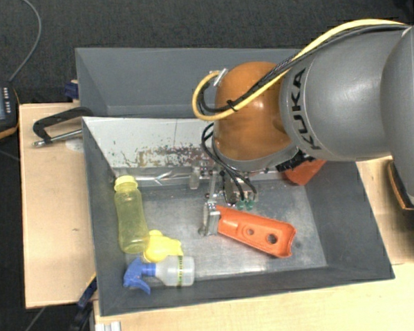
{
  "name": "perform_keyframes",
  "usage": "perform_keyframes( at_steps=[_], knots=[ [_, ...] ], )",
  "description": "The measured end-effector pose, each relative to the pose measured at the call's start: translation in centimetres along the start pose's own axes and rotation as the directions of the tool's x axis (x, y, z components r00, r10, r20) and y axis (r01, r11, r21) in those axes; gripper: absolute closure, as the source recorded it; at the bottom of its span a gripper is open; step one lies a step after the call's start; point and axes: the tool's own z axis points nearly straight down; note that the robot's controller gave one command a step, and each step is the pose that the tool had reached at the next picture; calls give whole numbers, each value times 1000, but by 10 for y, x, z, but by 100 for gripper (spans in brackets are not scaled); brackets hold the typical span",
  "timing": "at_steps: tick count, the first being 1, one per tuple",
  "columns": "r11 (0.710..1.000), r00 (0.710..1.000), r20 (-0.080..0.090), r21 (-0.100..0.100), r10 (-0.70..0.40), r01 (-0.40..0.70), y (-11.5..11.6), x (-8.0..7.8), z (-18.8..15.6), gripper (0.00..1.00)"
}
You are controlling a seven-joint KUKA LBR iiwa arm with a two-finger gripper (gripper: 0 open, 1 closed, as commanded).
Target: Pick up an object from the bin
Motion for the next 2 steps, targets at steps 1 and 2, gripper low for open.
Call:
perform_keyframes(
  at_steps=[1,2],
  knots=[
    [1000,1000,9,-1,2,-2,-1,-2,-5,0],
    [998,998,11,-3,-58,58,-35,1,34,0]
  ],
)
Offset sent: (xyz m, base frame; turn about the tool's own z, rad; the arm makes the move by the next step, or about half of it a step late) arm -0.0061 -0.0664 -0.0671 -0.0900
